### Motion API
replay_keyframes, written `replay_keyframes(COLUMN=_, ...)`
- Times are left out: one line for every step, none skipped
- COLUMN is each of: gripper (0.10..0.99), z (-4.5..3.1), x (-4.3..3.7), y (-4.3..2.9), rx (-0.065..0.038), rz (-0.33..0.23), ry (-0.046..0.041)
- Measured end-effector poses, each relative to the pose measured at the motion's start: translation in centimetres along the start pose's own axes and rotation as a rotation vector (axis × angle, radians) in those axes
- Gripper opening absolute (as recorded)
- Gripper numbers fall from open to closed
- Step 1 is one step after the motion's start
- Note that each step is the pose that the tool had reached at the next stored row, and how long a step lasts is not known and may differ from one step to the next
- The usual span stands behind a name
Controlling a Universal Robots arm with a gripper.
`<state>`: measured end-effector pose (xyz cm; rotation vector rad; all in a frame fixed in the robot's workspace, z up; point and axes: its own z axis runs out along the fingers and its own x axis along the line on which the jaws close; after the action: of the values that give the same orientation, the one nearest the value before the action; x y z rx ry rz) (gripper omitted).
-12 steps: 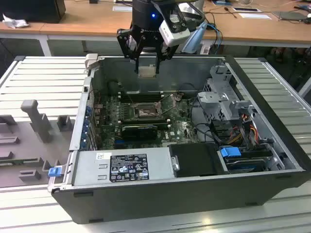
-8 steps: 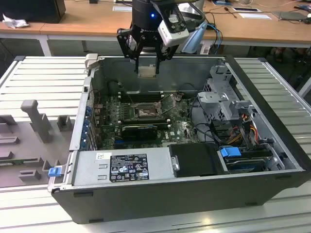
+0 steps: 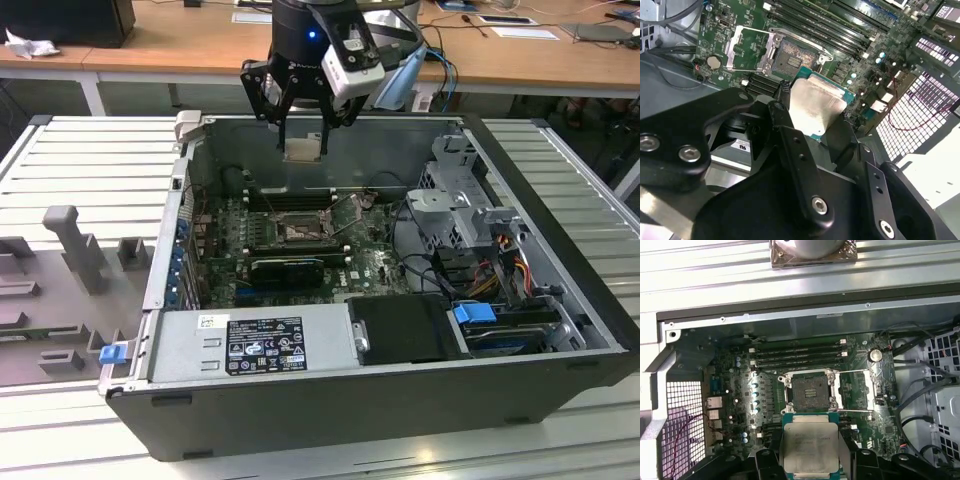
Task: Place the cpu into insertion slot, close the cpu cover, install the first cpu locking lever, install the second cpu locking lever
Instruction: 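Place the cpu into insertion slot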
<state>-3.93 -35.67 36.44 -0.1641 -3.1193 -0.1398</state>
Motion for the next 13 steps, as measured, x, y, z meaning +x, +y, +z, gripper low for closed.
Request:
replay_keyframes(gripper=0.529, z=0.00, x=0.00, y=0.00, rx=0.000, rz=0.005, ry=-0.0004)
replay_keyframes(gripper=0.529, z=0.00, x=0.00, y=0.00, rx=0.000, rz=0.009, ry=-0.0008)
replay_keyframes(gripper=0.529, z=0.00, x=0.00, y=0.00, rx=0.000, rz=0.015, ry=-0.0013)
replay_keyframes(gripper=0.529, z=0.00, x=0.00, y=0.00, rx=0.000, rz=0.020, ry=-0.0017)
replay_keyframes(gripper=0.529, z=0.00, x=0.00, y=0.00, rx=0.000, rz=0.023, ry=-0.0020)
replay_keyframes(gripper=0.529, z=0.00, x=0.00, y=0.00, rx=0.000, rz=0.026, ry=-0.0022)
replay_keyframes(gripper=0.529, z=0.00, x=0.00, y=0.00, rx=-0.001, rz=0.031, ry=-0.0028)
replay_keyframes(gripper=0.529, z=0.00, x=0.00, y=0.00, rx=-0.001, rz=0.040, ry=-0.0036)
replay_keyframes(gripper=0.529, z=0.00, x=0.00, y=0.00, rx=-0.001, rz=0.044, ry=-0.0039)
replay_keyframes(gripper=0.529, z=0.00, x=0.00, y=0.00, rx=-0.001, rz=0.047, ry=-0.0041)
replay_keyframes(gripper=0.529, z=0.00, x=0.00, y=0.00, rx=-0.001, rz=0.050, ry=-0.0044)
replay_keyframes(gripper=0.529, z=0.00, x=0.00, y=0.00, rx=-0.001, rz=0.053, ry=-0.0047)
replay_keyframes(gripper=0.529, z=0.01, x=0.00, y=0.00, rx=-0.001, rz=0.056, ry=-0.0049)
